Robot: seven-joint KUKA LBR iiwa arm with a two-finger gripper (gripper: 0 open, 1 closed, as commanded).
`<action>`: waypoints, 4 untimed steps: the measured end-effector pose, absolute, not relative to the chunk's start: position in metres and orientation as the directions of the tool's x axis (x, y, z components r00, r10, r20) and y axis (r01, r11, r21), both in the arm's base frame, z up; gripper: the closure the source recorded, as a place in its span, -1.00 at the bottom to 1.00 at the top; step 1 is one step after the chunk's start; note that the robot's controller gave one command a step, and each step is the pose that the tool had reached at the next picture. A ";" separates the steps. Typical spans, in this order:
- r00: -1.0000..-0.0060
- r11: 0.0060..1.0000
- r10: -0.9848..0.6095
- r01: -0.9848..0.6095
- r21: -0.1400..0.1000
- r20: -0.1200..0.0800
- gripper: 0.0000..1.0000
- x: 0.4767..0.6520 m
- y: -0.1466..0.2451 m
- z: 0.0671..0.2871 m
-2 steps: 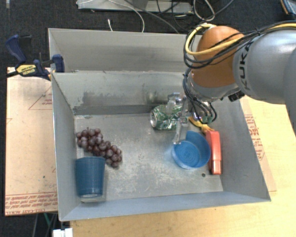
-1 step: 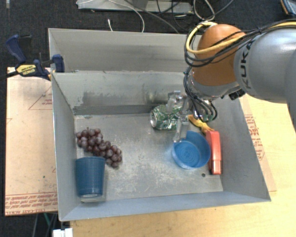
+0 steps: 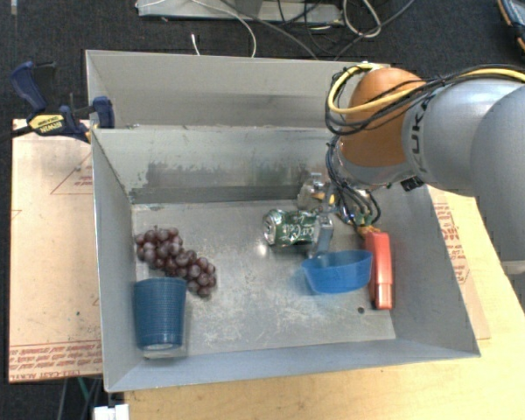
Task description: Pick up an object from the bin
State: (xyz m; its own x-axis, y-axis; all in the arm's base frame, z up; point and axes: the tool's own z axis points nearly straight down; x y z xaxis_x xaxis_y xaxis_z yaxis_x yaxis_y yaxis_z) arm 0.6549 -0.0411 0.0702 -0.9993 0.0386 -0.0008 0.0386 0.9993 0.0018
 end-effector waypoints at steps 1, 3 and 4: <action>-1.000 1.000 0.011 0.011 0.003 -0.015 -1.00 0.647 -0.035 0.071; -1.000 1.000 0.014 0.014 0.003 -0.016 -1.00 0.649 -0.035 0.071; -0.999 1.000 0.031 0.031 0.005 -0.014 1.00 0.655 -0.037 0.072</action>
Offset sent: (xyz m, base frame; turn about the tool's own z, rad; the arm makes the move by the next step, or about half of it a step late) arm -0.0015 0.0009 0.0001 -0.0045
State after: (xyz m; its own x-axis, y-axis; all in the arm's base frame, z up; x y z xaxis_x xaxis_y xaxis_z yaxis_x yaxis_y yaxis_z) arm 0.6552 -0.0373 0.0722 -0.9994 0.0309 -0.0137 0.0308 0.9995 0.0048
